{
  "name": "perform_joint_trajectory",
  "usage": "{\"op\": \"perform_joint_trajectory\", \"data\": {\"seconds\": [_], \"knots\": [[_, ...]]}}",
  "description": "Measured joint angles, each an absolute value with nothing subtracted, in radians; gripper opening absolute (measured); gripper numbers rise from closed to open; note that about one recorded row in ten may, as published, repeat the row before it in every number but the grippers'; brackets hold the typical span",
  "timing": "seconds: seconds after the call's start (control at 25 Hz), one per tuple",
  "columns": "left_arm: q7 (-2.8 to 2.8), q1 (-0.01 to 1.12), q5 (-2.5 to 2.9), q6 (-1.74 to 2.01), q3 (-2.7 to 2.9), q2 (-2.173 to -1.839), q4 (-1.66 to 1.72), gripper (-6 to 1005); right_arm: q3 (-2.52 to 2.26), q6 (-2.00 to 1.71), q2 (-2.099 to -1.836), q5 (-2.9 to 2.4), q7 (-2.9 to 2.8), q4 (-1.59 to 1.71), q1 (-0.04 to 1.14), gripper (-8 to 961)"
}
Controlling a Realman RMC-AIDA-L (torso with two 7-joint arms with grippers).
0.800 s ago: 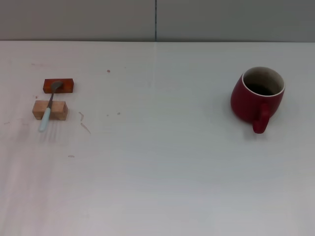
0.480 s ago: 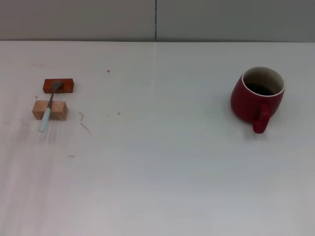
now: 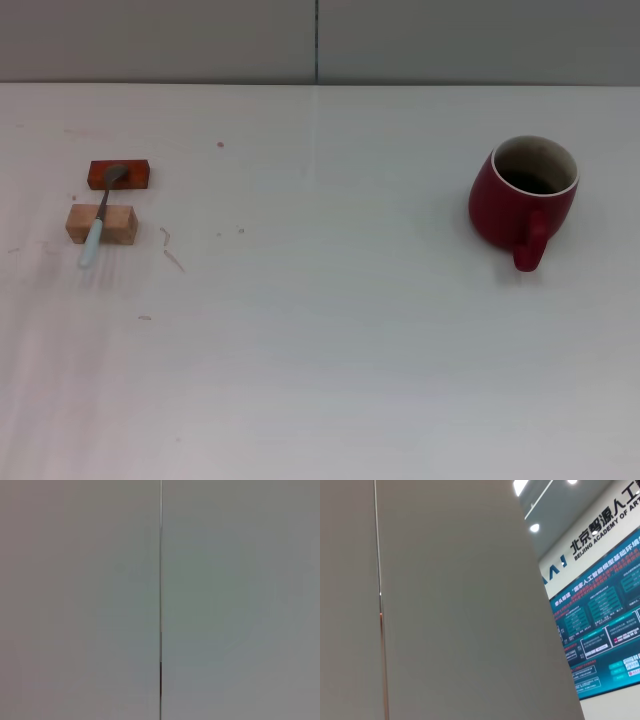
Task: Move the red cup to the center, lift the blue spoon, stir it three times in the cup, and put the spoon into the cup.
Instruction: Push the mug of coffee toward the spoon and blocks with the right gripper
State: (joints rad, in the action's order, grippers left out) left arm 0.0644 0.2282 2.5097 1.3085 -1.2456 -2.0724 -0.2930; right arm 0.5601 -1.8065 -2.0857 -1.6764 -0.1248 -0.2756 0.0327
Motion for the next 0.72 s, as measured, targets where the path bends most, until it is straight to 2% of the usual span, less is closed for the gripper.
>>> {"op": "perform_joint_trajectory", "data": {"seconds": [0.12,0.32,0.64,0.72], "knots": [[0.064,0.229,2.51,1.309,-1.246,-2.072,-0.293,835,0.556,-1.772,-2.085,-1.676,-0.124,-0.254,0.049,509],[0.064,0.23,2.51,1.309,-1.245,-2.072,-0.293,835,0.558,-1.717,-2.084,-1.675,-0.129,-0.236,0.08,274],[0.064,0.229,2.51,1.309,-1.245,-2.072,-0.292,836,0.566,-1.507,-2.082,-1.675,-0.13,-0.146,0.208,51],[0.064,0.229,2.51,1.309,-1.245,-2.072,-0.292,836,0.567,-1.48,-2.082,-1.675,-0.13,-0.135,0.228,30]]}}
